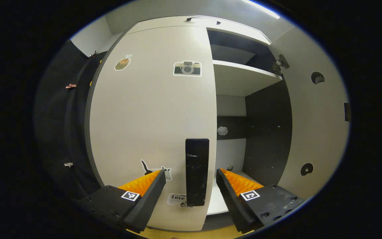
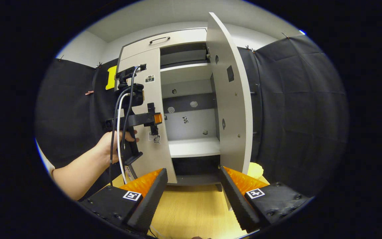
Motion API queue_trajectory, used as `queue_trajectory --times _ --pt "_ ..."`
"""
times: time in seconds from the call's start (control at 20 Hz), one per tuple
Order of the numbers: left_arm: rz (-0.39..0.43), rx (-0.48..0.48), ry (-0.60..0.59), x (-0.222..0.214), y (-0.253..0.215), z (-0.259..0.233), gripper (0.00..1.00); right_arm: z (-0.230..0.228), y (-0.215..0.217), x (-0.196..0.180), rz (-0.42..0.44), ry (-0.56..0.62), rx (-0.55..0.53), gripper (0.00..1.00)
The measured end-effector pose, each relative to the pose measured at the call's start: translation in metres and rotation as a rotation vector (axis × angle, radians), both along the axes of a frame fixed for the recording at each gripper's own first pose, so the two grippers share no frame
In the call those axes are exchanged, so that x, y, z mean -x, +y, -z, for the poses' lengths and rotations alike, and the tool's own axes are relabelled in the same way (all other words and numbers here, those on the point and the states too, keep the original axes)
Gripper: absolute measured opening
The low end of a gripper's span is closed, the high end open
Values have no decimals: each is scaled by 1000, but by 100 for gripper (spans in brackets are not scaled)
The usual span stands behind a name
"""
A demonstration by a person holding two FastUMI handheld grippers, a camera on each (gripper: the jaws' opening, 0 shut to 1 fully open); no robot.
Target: Open the right door of the double-door shoe cabinet with the right hand, and open the left door with the left hand.
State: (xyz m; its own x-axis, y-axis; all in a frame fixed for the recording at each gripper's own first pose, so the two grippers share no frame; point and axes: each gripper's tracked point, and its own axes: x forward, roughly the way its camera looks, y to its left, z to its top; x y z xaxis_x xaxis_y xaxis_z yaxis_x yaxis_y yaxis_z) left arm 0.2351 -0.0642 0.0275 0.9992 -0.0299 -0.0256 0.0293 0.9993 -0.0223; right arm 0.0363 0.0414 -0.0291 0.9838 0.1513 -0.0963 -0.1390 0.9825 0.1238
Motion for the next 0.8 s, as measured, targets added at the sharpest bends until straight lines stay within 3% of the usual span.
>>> queue_trajectory --times 0.25,0.3,0.45,0.55,0.75,0.8 --pt "-14 -1 10 -12 1 9 83 0 -3 -1 17 1 1 98" --pt "-26 -10 11 -11 4 10 75 2 -3 -2 17 7 -4 98" --pt "11 42 13 -11 -3 13 61 8 -1 -3 1 20 -5 99" --pt "24 71 24 -9 -7 17 39 6 0 -2 -11 12 1 99" --pt "40 13 26 -10 -7 17 31 8 0 -4 -16 8 -7 98" --pt "62 -2 33 -10 -8 16 25 10 2 -7 -20 17 -16 98"
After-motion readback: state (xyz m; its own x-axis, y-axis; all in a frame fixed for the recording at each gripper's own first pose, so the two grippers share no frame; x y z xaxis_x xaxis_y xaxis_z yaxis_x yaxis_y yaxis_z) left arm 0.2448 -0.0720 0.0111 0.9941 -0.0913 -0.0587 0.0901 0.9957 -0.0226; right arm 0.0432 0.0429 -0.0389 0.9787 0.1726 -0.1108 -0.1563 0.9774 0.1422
